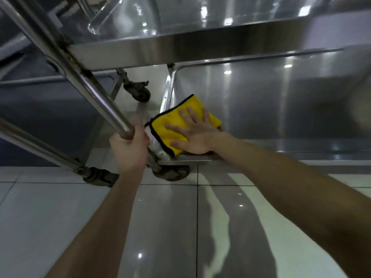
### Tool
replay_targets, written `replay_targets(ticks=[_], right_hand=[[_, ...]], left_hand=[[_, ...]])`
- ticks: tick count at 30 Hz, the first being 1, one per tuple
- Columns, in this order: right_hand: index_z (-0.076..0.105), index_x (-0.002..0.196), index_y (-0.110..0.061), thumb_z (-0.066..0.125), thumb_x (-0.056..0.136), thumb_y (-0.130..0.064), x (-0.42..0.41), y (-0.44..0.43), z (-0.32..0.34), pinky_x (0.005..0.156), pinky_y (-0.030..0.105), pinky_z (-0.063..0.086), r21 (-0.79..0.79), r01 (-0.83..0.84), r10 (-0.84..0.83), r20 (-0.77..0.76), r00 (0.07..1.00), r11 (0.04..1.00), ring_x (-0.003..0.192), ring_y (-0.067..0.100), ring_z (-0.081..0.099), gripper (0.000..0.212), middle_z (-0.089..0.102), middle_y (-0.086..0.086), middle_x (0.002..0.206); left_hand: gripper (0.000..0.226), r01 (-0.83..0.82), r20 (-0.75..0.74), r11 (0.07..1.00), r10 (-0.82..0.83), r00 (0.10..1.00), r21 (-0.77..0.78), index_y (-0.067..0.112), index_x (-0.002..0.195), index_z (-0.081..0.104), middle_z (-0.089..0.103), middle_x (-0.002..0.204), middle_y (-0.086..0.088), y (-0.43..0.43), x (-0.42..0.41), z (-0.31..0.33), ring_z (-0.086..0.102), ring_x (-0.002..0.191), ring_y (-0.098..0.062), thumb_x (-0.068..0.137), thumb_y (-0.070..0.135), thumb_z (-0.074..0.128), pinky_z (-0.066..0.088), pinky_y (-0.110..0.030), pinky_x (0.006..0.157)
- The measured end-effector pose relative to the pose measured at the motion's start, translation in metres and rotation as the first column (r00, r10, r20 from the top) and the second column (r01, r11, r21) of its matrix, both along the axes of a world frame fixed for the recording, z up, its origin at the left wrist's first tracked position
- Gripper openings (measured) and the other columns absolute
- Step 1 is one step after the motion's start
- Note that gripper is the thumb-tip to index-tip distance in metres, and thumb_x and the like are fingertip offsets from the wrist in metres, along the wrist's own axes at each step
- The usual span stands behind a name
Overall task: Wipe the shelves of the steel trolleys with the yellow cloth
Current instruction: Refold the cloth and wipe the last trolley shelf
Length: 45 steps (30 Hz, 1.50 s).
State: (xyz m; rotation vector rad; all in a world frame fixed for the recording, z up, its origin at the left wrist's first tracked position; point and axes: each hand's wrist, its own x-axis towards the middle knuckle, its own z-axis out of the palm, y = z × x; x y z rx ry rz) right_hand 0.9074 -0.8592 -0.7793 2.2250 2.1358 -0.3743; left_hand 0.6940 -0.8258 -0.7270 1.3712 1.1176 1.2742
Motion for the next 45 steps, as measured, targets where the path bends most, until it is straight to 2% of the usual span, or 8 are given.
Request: replay_targets(ticks=[5, 11, 16, 24, 28, 31, 37, 45], right_hand=[[0.027, 0.158, -0.065, 0.041, 0.099, -0.079, 0.06, -0.083, 0.024, 0.128, 0.055, -0.017, -0.098, -0.119, 0.098, -0.19, 0.977, 0.988, 0.163, 0.01, -0.018, 0.062, -0.006, -0.016, 0.179], [0.03, 0.164, -0.04, 0.02, 0.101, -0.079, 0.018, -0.077, 0.033, 0.126, 0.063, 0.013, 0.069, 0.508, -0.472, -0.282, 0.835, 0.858, 0.16, 0.036, 0.022, 0.075, 0.028, 0.011, 0.173], [-0.003, 0.171, -0.019, 0.014, 0.093, -0.09, -0.042, -0.051, 0.007, 0.118, 0.078, -0.009, 0.005, 0.572, -0.571, 0.037, 0.82, 0.82, 0.157, 0.058, -0.017, 0.107, -0.012, 0.036, 0.172], [0.001, 0.167, -0.052, 0.022, 0.093, -0.089, 0.105, -0.159, -0.004, 0.129, 0.06, -0.012, 0.025, 0.459, -0.459, -0.005, 0.888, 0.888, 0.165, 0.022, -0.017, 0.086, -0.016, 0.001, 0.179], [0.004, 0.166, -0.054, 0.026, 0.081, -0.095, 0.139, -0.186, 0.013, 0.125, 0.07, -0.01, -0.112, 0.543, -0.548, -0.01, 0.837, 0.832, 0.165, 0.024, -0.015, 0.097, -0.016, -0.001, 0.179], [0.015, 0.168, -0.046, 0.017, 0.083, -0.098, 0.116, -0.17, 0.019, 0.122, 0.074, -0.013, -0.088, 0.612, -0.617, -0.151, 0.772, 0.786, 0.165, 0.031, -0.015, 0.1, -0.012, 0.005, 0.179], [0.002, 0.171, -0.037, 0.013, 0.093, -0.09, 0.096, -0.174, 0.0, 0.12, 0.077, -0.01, 0.07, 0.606, -0.609, 0.03, 0.792, 0.792, 0.164, 0.038, -0.017, 0.095, -0.014, 0.015, 0.178], [0.001, 0.165, -0.058, 0.018, 0.087, -0.094, 0.178, -0.214, -0.009, 0.128, 0.061, -0.011, 0.057, 0.579, -0.58, 0.002, 0.814, 0.813, 0.164, 0.018, -0.017, 0.087, -0.015, -0.008, 0.179]], left_hand=[[0.042, 0.006, -0.077, 0.999, -0.01, 0.997, -0.053, 0.025, 0.057, 0.061, 0.058, 0.056, 0.002, -0.006, -0.004, 0.006, 0.059, 0.054, -0.015, 0.098, 0.026, 0.069, 0.052, -0.032, 0.06], [0.035, -0.095, -0.175, 0.992, 0.08, 0.981, -0.082, 0.014, 0.065, 0.065, 0.065, 0.057, 0.003, -0.01, -0.001, 0.014, 0.064, 0.054, -0.007, 0.097, 0.027, 0.069, 0.051, -0.02, 0.056], [0.018, -0.111, -0.153, 0.984, 0.09, 0.984, -0.141, 0.012, 0.082, 0.071, 0.069, 0.059, 0.007, -0.012, 0.0, 0.02, 0.068, 0.06, -0.003, 0.097, 0.02, 0.068, 0.052, -0.015, 0.058], [0.013, -0.134, -0.183, 0.977, 0.103, 0.978, -0.169, 0.019, 0.1, 0.071, 0.075, 0.087, 0.005, -0.011, -0.001, 0.019, 0.072, 0.079, -0.006, 0.098, 0.032, 0.074, 0.056, -0.03, 0.081], [0.062, -0.411, -0.276, 0.88, 0.467, 0.84, 0.238, 0.003, 0.123, 0.052, 0.054, 0.129, -0.017, -0.056, 0.0, 0.004, 0.059, 0.115, -0.03, 0.085, 0.04, 0.085, 0.053, -0.045, 0.099], [0.059, 0.045, -0.476, 0.873, 0.221, 0.851, 0.486, 0.013, 0.127, 0.051, 0.051, 0.122, -0.008, -0.108, 0.022, -0.009, 0.055, 0.109, -0.028, 0.086, 0.04, 0.084, 0.051, -0.046, 0.093], [0.134, 0.69, -0.956, 0.695, -0.292, 0.013, -0.203, 0.034, 0.168, 0.026, 0.03, 0.171, -0.004, -0.089, 0.128, 0.032, 0.03, 0.155, -0.032, 0.059, 0.063, 0.099, 0.036, -0.049, 0.123], [0.176, 0.575, -0.838, 0.617, -0.32, -0.441, -0.538, 0.033, 0.173, 0.003, 0.014, 0.181, -0.003, -0.051, 0.192, 0.035, 0.024, 0.164, -0.029, 0.03, 0.086, 0.09, 0.031, -0.045, 0.13]])
